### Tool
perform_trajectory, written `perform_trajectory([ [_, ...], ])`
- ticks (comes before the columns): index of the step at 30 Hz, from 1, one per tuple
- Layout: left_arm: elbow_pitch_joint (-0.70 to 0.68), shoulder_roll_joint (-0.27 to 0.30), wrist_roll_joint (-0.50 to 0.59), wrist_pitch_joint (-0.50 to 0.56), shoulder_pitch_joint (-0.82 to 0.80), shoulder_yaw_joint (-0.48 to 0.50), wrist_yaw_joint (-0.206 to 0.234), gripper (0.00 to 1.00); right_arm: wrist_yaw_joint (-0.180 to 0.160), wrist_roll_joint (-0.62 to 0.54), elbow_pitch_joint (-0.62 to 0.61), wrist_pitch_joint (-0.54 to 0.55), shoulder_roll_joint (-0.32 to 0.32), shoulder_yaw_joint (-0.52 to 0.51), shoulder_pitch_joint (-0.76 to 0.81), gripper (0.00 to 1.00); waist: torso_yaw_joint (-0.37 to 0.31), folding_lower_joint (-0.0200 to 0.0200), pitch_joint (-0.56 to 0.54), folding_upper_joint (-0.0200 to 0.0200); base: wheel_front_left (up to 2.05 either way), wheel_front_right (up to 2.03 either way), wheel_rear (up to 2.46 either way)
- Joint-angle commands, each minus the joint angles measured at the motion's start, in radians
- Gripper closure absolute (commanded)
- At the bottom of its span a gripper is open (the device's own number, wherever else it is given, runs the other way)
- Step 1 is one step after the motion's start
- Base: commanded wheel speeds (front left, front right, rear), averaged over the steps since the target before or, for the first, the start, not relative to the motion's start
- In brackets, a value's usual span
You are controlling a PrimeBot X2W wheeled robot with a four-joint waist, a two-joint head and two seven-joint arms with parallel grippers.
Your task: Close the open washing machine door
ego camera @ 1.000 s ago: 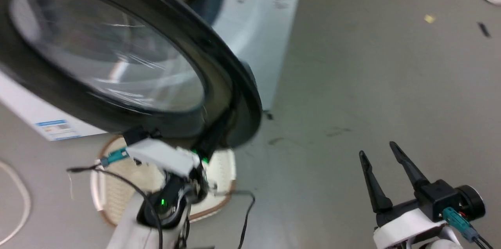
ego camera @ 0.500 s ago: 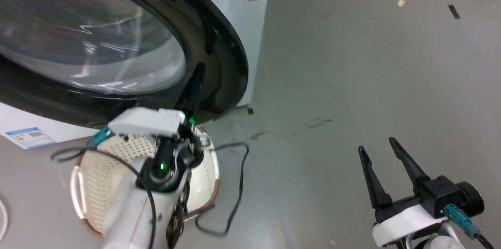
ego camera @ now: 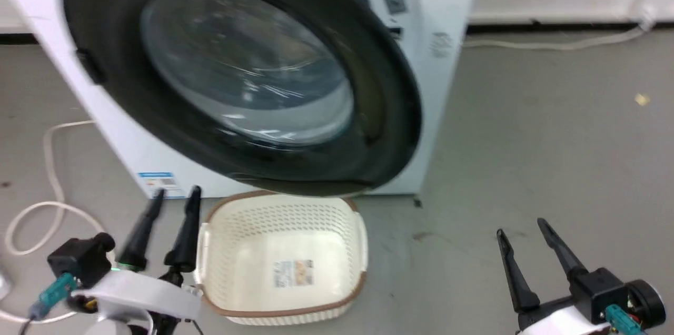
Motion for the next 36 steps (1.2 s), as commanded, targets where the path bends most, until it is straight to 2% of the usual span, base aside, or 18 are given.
perform_trajectory([
  [1, -0.029, -0.019, 0.090, -0.005, 0.020, 0.031, 0.017, 0.00, 0.001, -0.002, -0.005, -0.004, -0.003, 0.001, 0.017, 0.00, 0.052, 0.0001, -0.041, -0.0001, 0.00, 0.00, 0.00],
  [2, -0.077, -0.054, 0.257, -0.005, 0.068, 0.077, 0.042, 0.00, 0.001, 0.000, -0.007, -0.004, -0.006, 0.006, 0.026, 0.00, 0.072, 0.0001, -0.049, -0.0001, 0.00, 0.00, 0.00],
  [3, -0.101, -0.075, 0.324, -0.005, 0.093, 0.093, 0.050, 0.00, 0.001, 0.001, -0.009, -0.004, -0.008, 0.008, 0.029, 0.00, 0.081, 0.0001, -0.052, -0.0001, 0.00, 0.00, 0.00],
  [4, -0.101, -0.075, 0.324, -0.005, 0.093, 0.093, 0.050, 0.00, 0.001, 0.001, -0.009, -0.004, -0.008, 0.008, 0.029, 0.00, 0.081, 0.0001, -0.052, -0.0001, 0.00, 0.00, 0.00],
  [5, -0.138, -0.114, 0.438, -0.005, 0.137, 0.121, 0.071, 0.00, 0.001, 0.005, -0.014, -0.004, -0.008, 0.013, 0.035, 0.00, 0.099, 0.0001, -0.056, -0.0001, 0.00, 0.00, 0.00],
  [6, -0.138, -0.114, 0.438, -0.005, 0.137, 0.121, 0.071, 0.00, 0.001, 0.005, -0.014, -0.004, -0.008, 0.013, 0.035, 0.00, 0.099, 0.0001, -0.056, -0.0001, 0.00, 0.00, 0.00],
  [7, -0.163, -0.149, 0.519, -0.005, 0.175, 0.140, 0.085, 0.00, 0.001, 0.009, -0.017, -0.004, -0.008, 0.020, 0.041, 0.00, 0.115, 0.0001, -0.059, -0.0001, 0.00, 0.00, 0.00],
  [9, -0.168, -0.159, 0.558, -0.005, 0.190, 0.143, 0.090, 0.00, 0.001, 0.011, -0.018, -0.004, -0.009, 0.024, 0.043, 0.00, 0.123, 0.0001, -0.059, -0.0001, 0.00, 0.00, 0.00],
  [10, -0.162, -0.169, 0.625, -0.005, 0.213, 0.136, 0.090, 0.00, 0.001, 0.014, -0.019, -0.004, -0.011, 0.033, 0.047, 0.00, 0.139, 0.0001, -0.059, -0.0001, 0.00, 0.00, 0.00],
  [14, -0.146, -0.186, 0.685, -0.005, 0.225, 0.117, 0.082, 0.00, 0.001, 0.022, -0.013, -0.004, -0.013, 0.050, 0.054, 0.00, 0.164, 0.0001, -0.062, -0.0001, 0.00, 0.00, 0.00],
  [15, -0.143, -0.204, 0.695, -0.005, 0.224, 0.122, 0.080, 0.00, 0.001, 0.029, -0.007, -0.004, -0.020, 0.072, 0.055, 0.40, 0.182, 0.0001, -0.061, -0.0001, 0.00, 0.00, 0.00],
  [16, -0.143, -0.204, 0.695, -0.005, 0.224, 0.122, 0.080, 0.00, 0.001, 0.029, -0.007, -0.004, -0.020, 0.072, 0.055, 0.40, 0.182, 0.0001, -0.061, -0.0001, 0.00, 0.00, 0.00],
  [17, -0.144, -0.212, 0.699, -0.005, 0.221, 0.126, 0.079, 0.00, 0.001, 0.034, -0.007, -0.004, -0.026, 0.082, 0.053, 1.00, 0.191, 0.0001, -0.059, -0.0001, 0.00, 0.00, 0.00],
  [24, -0.142, -0.254, 0.709, -0.005, 0.180, 0.151, 0.047, 0.00, 0.001, 0.076, -0.022, 0.025, -0.112, 0.184, -0.038, 1.00, 0.250, 0.0001, 0.001, -0.0001, 0.00, 0.00, 0.00],
  [33, -0.151, -0.294, 0.729, -0.005, 0.107, 0.154, 0.015, 0.00, 0.001, 0.213, 0.022, 0.122, -0.318, 0.287, -0.302, 1.00, 0.325, 0.0001, 0.123, -0.0001, 0.00, 0.00, 0.00],
  [36, -0.151, -0.306, 0.733, -0.005, 0.090, 0.151, 0.011, 0.00, 0.001, 0.290, 0.073, 0.152, -0.360, 0.282, -0.381, 1.00, 0.351, 0.0001, 0.147, -0.0001, 0.00, 0.00, 0.00],
])
